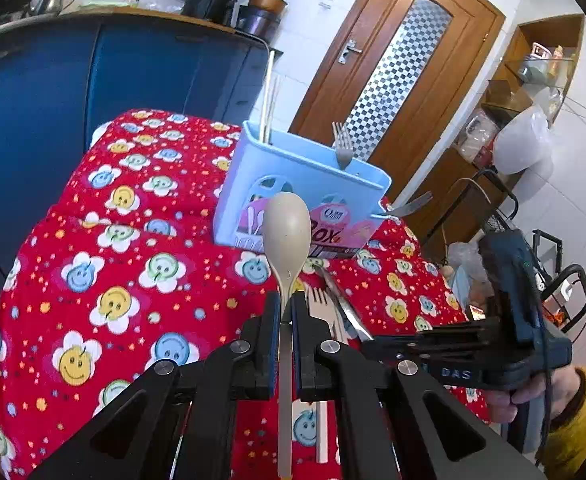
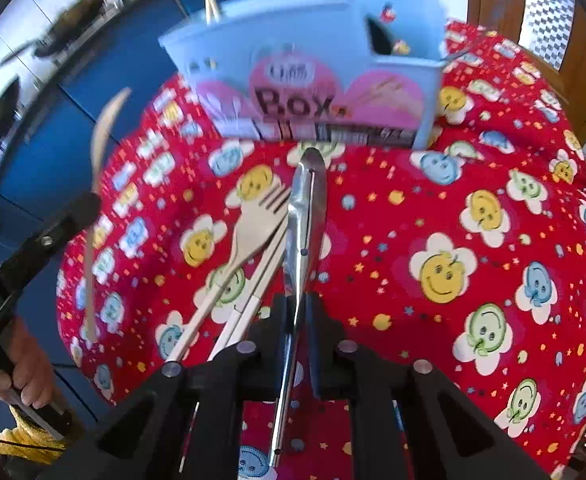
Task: Organize utensils
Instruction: 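Grasp the metal knife with the right tool while the left tool holds the spoon, then lift the spoon with the left tool while the right tool lifts the knife over the caddy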
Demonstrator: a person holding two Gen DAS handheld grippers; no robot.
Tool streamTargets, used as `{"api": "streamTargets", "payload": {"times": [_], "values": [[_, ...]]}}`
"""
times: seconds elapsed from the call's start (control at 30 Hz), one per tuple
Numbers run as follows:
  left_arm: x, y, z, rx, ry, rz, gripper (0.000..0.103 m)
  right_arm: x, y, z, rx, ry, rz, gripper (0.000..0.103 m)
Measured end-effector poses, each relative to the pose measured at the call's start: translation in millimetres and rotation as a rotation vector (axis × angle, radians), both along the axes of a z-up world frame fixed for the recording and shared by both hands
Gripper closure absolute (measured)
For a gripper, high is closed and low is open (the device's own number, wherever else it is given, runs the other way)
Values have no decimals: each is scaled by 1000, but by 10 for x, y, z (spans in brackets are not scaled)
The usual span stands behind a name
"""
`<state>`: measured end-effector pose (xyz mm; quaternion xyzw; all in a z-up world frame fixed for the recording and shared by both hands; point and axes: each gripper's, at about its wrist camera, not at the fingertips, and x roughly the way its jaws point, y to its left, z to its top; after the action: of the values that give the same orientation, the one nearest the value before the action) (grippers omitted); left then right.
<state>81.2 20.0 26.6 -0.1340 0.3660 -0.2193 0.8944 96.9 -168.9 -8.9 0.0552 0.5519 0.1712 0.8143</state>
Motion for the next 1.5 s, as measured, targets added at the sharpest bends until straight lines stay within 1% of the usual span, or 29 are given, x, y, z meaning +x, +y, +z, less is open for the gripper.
{"api": "streamTargets", "payload": {"times": [0.07,0.13,0.23,0.37,0.43,0.53,0.63,0.77,0.9,0.97,1.07,1.13,1.27,1.33,1.5], "values": [[13,-34,35,6,-14,-2,98,-71,-129,56,69,-31,-24,92],[34,-63,67,4,-24,-5,98,-121,-243,111,112,-75,-46,92],[78,-117,133,-4,-42,-8,98,-181,-352,246,152,-166,-70,92],[147,-158,225,-7,-69,-2,98,-175,-369,419,203,-277,-97,92],[201,-173,285,-9,-91,10,98,-182,-399,509,222,-350,-109,92],[309,-181,395,-22,-125,36,98,-180,-447,643,251,-430,-128,92],[433,-196,519,-28,-166,65,98,-86,-465,767,272,-499,-139,92],[588,-212,714,-33,-229,110,98,45,-489,920,256,-592,-162,92],[761,-235,893,-34,-298,141,98,200,-495,1010,233,-671,-179,92],[854,-266,957,-23,-342,166,98,278,-488,1040,221,-699,-184,92],[1016,-318,969,8,-399,232,97,427,-469,1059,198,-742,-194,92],[1137,-346,935,21,-432,269,97,508,-455,1060,181,-768,-201,92],[1285,-407,833,54,-472,307,97,623,-427,1032,136,-829,-216,92],[1319,-446,741,70,-481,310,97,680,-414,1002,112,-858,-224,92],[1324,-478,511,83,-488,323,97,777,-378,909,96,-889,-222,92]]}}
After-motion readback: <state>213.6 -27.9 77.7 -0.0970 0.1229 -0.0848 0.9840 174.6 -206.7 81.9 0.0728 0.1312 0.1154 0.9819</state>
